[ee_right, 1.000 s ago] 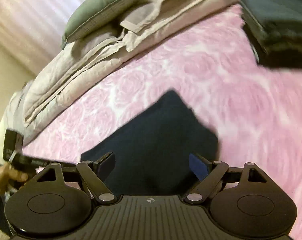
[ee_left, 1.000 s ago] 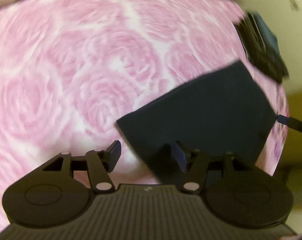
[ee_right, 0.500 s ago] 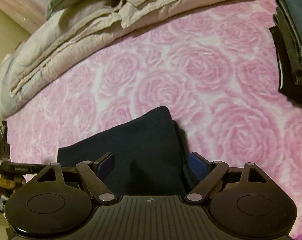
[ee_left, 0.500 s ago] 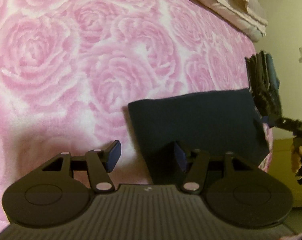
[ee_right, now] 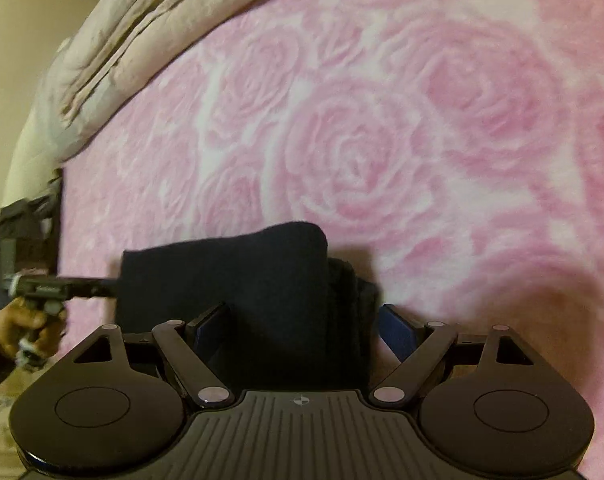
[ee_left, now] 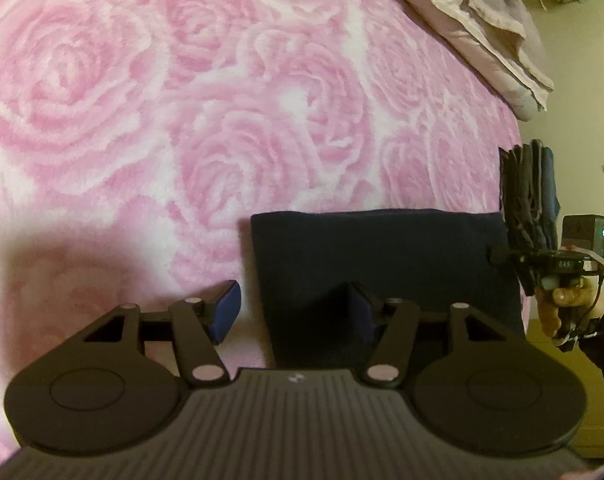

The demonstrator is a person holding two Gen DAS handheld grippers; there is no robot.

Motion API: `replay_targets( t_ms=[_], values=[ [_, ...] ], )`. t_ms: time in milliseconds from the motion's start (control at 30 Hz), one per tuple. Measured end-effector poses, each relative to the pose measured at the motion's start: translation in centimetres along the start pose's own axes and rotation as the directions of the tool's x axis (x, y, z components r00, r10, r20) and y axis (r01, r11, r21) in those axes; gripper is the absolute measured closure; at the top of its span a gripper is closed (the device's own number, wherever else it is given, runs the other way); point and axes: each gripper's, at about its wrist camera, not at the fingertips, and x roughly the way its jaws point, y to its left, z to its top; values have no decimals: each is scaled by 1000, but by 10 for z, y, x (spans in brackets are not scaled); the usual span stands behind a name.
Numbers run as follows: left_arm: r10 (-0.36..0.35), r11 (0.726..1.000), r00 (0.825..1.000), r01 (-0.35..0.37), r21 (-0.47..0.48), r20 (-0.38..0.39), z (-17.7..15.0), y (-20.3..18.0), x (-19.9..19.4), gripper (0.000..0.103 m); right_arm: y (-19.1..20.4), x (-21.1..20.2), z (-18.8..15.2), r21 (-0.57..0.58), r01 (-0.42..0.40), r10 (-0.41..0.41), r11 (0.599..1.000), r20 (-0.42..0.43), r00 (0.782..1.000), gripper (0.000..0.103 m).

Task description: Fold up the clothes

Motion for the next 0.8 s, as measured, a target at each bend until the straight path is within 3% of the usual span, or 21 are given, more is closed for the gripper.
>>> replay_targets(
  t_ms=[167,233,267,300,367,467,567,700,800],
  values=[
    [45,999,999,-45,18,23,1,-12,8,35,-24,16,11,-13,-108,106,994,-73,992,19],
    [57,998,998,-58,38,28,0,-19,10,36,-25,15,11,-16,-118,116,993,-75,990,20],
    [60,997,998,-61,56,32,0,-23,11,46,-25,13,10,-15,-107,106,994,-71,992,34],
    [62,995,997,-65,75,36,0,-28,12,50,-25,12,9,-8,-97,96,995,-68,993,40],
    [69,991,997,-74,110,44,3,-39,10,63,-27,8,6,29,-115,117,993,-55,992,47],
    [79,983,995,-87,162,58,8,-56,6,69,-27,-6,-1,51,-121,122,991,-10,993,50],
    [33,979,996,-49,196,85,23,-71,4,71,-37,-28,-7,97,-123,116,988,72,991,50],
    [15,974,996,-33,224,82,49,-89,20,66,-67,-48,-20,213,-78,43,974,166,985,50],
    [32,969,997,-48,241,69,51,-94,26,61,-66,-50,-29,237,-86,37,968,202,979,45]
  ],
)
